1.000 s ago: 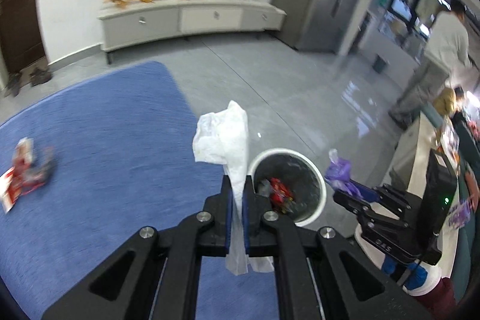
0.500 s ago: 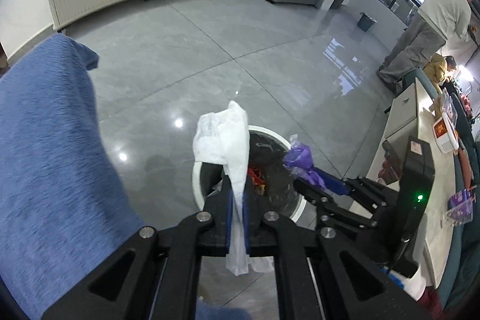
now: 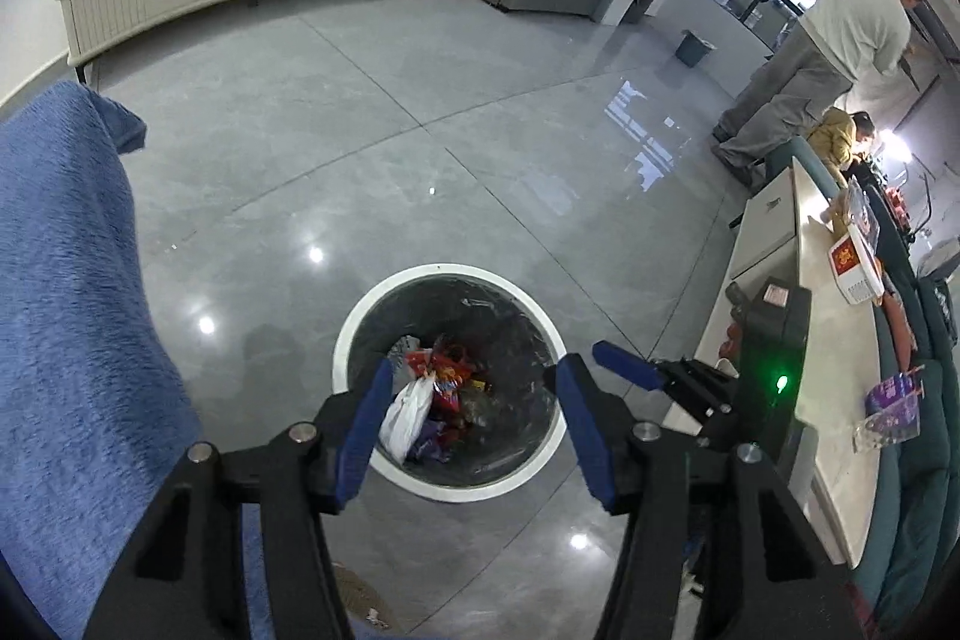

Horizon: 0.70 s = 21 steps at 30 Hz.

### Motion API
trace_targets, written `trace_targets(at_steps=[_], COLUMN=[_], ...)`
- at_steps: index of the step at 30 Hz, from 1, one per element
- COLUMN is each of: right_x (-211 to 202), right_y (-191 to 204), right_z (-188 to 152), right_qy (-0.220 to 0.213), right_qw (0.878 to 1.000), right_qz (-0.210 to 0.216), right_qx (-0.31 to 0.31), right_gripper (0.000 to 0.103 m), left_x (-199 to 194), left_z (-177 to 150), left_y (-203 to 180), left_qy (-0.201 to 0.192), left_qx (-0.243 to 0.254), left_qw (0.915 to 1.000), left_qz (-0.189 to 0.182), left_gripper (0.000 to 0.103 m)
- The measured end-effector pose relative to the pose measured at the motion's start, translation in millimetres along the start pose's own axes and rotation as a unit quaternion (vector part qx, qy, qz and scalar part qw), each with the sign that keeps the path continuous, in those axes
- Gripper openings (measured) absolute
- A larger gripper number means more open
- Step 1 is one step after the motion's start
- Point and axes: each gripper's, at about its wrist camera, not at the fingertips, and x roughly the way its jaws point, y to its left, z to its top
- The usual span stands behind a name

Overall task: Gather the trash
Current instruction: 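Move both open tools back over the last trash on the rug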

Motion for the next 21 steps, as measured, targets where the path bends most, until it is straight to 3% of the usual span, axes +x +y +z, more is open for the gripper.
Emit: trace_targets(at_steps=[5,9,13,17,21], right_x=[-22.1,-48.2,-81.0,-118.1,-148.5], right_y=[5.9,23.1,54.2,92.8,130.6], right_z=[-1.5,2.1,4.5,7.3,5.0], right_qy=[-0.016,-0.036,-0.062,-0.093,-0.117], right_qw=[1.0,0.999,0.996,0.991,0.984], right_qz=[0.009,0.019,0.031,0.051,0.07], right_qx=[-0.001,-0.022,-0.05,-0.08,-0.112], right_gripper=[0.045,0.045,0.045,0.045,0.045], left_x=[-38.5,-84.4,-134.7,-182.2,-228.8], left_z=[-14.3,-30.0,-51.4,-78.8,-112.0], left_y=[4.9,13.1,23.0,34.4,51.9], left_qy=[-0.035,-0.09,-0.136,-0.158,-0.179], left_qx=[0.011,0.016,0.024,0.036,0.036], left_qw=[0.9993,0.9955,0.9894,0.9845,0.9766], left_qz=[0.009,0.026,0.044,0.068,0.113], left_gripper=[0.055,0.055,0.055,0.055,0.055])
